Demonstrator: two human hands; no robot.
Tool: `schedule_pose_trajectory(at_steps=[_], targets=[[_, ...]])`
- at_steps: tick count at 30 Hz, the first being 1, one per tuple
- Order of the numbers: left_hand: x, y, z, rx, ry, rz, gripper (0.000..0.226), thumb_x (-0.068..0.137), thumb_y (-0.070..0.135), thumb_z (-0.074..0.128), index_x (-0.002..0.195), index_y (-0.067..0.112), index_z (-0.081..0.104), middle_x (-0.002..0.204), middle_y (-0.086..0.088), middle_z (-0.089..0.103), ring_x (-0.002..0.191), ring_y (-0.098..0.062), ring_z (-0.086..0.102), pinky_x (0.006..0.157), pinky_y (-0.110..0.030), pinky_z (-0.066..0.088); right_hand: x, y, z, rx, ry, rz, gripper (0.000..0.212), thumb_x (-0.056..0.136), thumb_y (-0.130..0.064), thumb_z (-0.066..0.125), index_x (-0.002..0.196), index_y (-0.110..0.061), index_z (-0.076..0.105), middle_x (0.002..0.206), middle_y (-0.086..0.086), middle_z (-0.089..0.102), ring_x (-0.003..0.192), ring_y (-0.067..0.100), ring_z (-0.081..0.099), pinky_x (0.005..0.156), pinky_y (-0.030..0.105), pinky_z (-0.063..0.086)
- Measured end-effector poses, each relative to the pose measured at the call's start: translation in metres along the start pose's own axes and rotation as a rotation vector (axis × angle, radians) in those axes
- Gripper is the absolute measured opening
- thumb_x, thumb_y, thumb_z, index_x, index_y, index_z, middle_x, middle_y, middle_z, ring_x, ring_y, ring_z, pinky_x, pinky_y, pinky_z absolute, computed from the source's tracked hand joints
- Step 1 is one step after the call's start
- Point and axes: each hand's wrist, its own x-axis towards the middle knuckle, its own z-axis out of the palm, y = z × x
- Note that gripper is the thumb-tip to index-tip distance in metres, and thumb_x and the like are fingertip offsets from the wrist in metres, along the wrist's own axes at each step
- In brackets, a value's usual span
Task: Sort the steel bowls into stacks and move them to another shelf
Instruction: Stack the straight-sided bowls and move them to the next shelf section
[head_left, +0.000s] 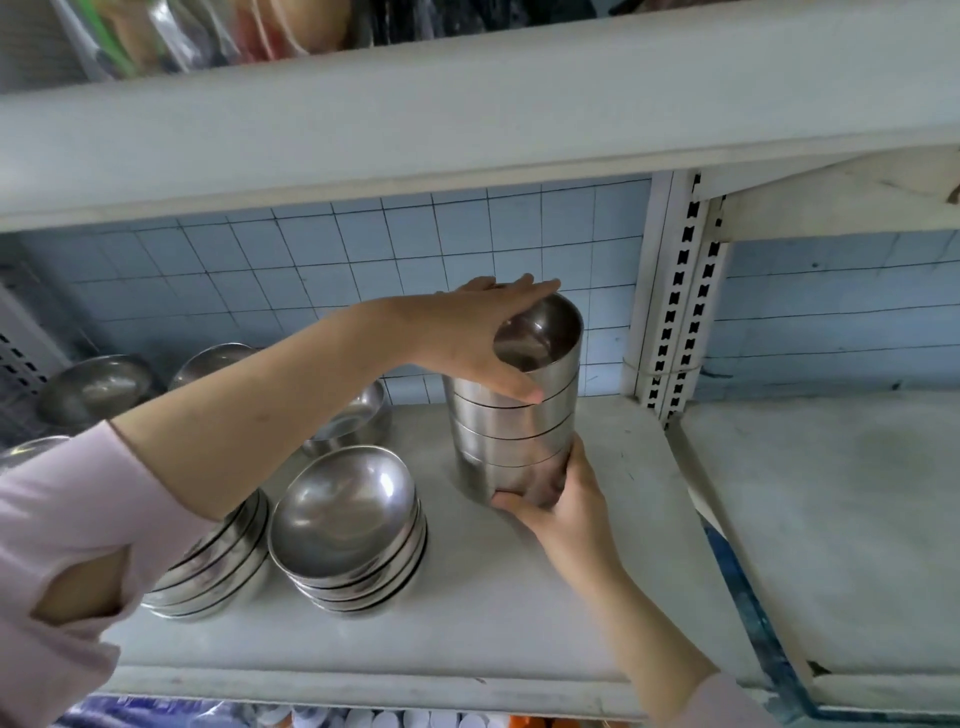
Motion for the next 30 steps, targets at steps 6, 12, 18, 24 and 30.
schedule_pose_trajectory(at_steps=[6, 12, 18, 24, 30], targets=[[0.014, -0.008, 0.008, -0.027, 0.163, -0.033, 0.116, 0.061, 0.088, 0.051, 0.151, 0.045, -0.008, 0.162, 0.012, -0.017, 0.148, -0.026, -0.021, 0.118, -0.057, -0.007, 0.042, 0.000, -0.031, -0.068, -0.092, -0.008, 0.103, 0.047, -0.061, 0.084, 0.133, -0.023, 0.043, 0.125, -0.008, 0.062, 0.113, 0.012, 0.060, 0.091, 0.028, 0.049], [-0.003, -0.019, 0.019, -0.144, 0.288, -0.122, 0.098, 0.071, 0.074, 0.041, 0.154, 0.038, 0.002, 0.163, 0.011, -0.011, 0.150, -0.015, -0.010, 0.122, -0.043, 0.001, 0.085, 0.003, -0.061, -0.045, -0.275, 0.020, 0.092, 0.065, -0.034, 0.090, 0.141, -0.027, 0.038, 0.129, -0.014, 0.057, 0.118, 0.008, 0.054, 0.094, 0.020, 0.039], [-0.032, -0.028, 0.034, -0.148, 0.223, -0.241, 0.096, 0.076, 0.069, 0.044, 0.155, 0.032, 0.005, 0.163, 0.012, -0.004, 0.150, -0.008, -0.003, 0.119, -0.031, 0.002, 0.097, -0.001, -0.075, -0.100, -0.425, 0.081, 0.086, 0.071, -0.036, 0.086, 0.139, -0.038, 0.034, 0.115, -0.030, 0.050, 0.109, 0.000, 0.053, 0.093, 0.019, 0.038], [-0.065, -0.043, 0.040, -0.106, 0.153, -0.294, 0.098, 0.073, 0.075, 0.042, 0.155, 0.030, 0.013, 0.161, 0.010, 0.018, 0.148, -0.011, 0.018, 0.117, -0.028, 0.014, 0.040, 0.008, -0.062, -0.018, -0.068, 0.171, 0.058, 0.072, -0.052, 0.079, 0.114, -0.019, 0.057, 0.112, -0.001, 0.064, 0.102, 0.013, 0.062, 0.085, 0.027, 0.050], [-0.099, -0.084, 0.025, -0.058, 0.103, -0.324, 0.100, 0.070, 0.086, 0.042, 0.153, 0.033, 0.022, 0.157, 0.013, 0.030, 0.143, -0.012, 0.031, 0.108, -0.022, 0.020, 0.023, -0.059, -0.047, 0.132, -0.215, 0.158, 0.023, 0.087, -0.037, 0.070, 0.101, -0.020, 0.063, 0.102, -0.008, 0.066, 0.091, 0.002, 0.060, 0.076, 0.017, 0.045]])
